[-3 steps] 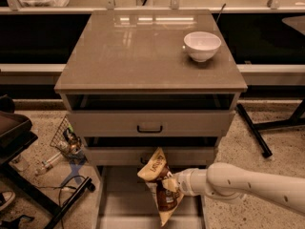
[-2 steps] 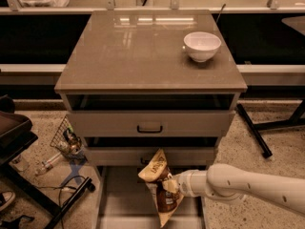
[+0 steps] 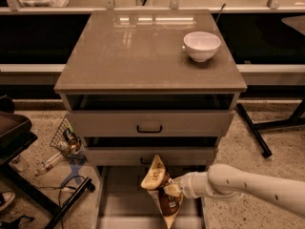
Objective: Place brown chip bag into bottom drawer
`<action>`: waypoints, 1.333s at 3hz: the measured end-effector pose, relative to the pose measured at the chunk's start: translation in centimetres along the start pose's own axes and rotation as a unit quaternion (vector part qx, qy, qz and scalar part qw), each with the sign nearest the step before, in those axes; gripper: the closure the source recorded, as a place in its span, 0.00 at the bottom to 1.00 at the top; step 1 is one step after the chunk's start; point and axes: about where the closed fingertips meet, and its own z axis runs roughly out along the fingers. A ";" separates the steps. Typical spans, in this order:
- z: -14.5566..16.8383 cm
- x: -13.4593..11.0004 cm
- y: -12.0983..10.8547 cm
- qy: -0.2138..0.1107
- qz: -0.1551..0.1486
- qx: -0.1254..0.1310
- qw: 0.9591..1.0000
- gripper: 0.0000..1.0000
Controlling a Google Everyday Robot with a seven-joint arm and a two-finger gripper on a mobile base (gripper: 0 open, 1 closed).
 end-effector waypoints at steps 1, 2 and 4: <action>1.9 2.0 -2.6 0.027 -0.087 -0.027 0.995 1.00; 3.6 3.4 -4.6 0.055 -0.143 -0.040 0.987 1.00; 5.7 4.6 -5.6 0.096 -0.173 -0.035 0.980 0.70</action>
Offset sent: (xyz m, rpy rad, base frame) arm 0.0310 -0.0266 -0.0994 -0.1716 -0.1279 0.4267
